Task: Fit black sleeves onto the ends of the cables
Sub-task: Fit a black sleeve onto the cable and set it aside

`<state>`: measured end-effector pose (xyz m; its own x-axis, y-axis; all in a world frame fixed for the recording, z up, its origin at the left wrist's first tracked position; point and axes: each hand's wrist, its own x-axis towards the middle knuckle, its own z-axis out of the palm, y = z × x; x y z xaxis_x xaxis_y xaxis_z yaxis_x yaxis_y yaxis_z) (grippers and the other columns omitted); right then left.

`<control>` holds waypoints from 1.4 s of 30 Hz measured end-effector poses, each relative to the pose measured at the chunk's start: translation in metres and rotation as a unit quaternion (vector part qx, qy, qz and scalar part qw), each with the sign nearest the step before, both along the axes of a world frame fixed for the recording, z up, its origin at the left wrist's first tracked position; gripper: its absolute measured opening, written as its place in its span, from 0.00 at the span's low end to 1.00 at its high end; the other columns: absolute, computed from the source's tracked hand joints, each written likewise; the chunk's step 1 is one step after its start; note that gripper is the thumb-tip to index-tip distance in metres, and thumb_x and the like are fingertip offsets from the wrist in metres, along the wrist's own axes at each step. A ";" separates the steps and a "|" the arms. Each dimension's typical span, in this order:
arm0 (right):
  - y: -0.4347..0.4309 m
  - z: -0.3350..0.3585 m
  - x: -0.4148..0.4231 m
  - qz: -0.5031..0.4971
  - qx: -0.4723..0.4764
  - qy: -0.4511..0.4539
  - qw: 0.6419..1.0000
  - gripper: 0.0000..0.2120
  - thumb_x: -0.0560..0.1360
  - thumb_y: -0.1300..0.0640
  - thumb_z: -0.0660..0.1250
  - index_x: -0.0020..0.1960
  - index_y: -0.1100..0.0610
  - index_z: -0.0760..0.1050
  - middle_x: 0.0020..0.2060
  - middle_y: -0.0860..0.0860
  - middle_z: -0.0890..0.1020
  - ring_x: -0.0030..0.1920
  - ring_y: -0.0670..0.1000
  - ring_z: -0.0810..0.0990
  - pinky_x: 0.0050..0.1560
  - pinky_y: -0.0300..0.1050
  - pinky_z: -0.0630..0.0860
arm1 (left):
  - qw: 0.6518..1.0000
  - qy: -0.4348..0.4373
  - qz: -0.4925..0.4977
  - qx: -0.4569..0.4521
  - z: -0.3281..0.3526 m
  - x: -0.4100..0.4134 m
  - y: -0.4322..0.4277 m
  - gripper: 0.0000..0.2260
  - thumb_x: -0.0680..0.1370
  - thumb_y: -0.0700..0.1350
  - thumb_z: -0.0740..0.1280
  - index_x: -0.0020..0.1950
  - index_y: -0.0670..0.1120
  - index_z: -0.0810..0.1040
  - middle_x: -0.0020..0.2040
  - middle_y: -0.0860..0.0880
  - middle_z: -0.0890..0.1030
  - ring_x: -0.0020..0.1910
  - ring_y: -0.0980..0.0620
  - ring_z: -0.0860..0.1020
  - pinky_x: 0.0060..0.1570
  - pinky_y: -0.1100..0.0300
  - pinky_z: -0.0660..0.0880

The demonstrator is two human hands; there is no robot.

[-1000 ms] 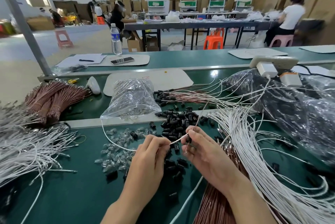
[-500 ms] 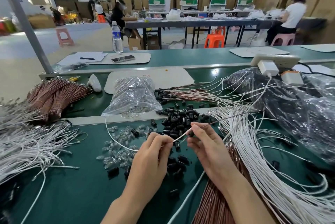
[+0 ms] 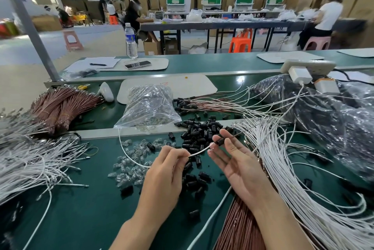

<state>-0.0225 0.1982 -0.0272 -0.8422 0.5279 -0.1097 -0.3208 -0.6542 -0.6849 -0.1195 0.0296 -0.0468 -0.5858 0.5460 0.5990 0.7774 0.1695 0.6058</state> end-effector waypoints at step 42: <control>-0.005 0.000 0.003 0.059 0.044 -0.038 0.997 0.14 0.75 0.61 0.71 0.60 0.56 0.83 0.48 0.55 0.86 0.44 0.55 0.87 0.34 0.43 0.84 | 0.998 0.029 0.049 -0.022 0.000 0.002 0.000 0.02 0.80 0.48 0.66 0.51 0.51 0.78 0.46 0.60 0.75 0.38 0.54 0.77 0.37 0.52 0.77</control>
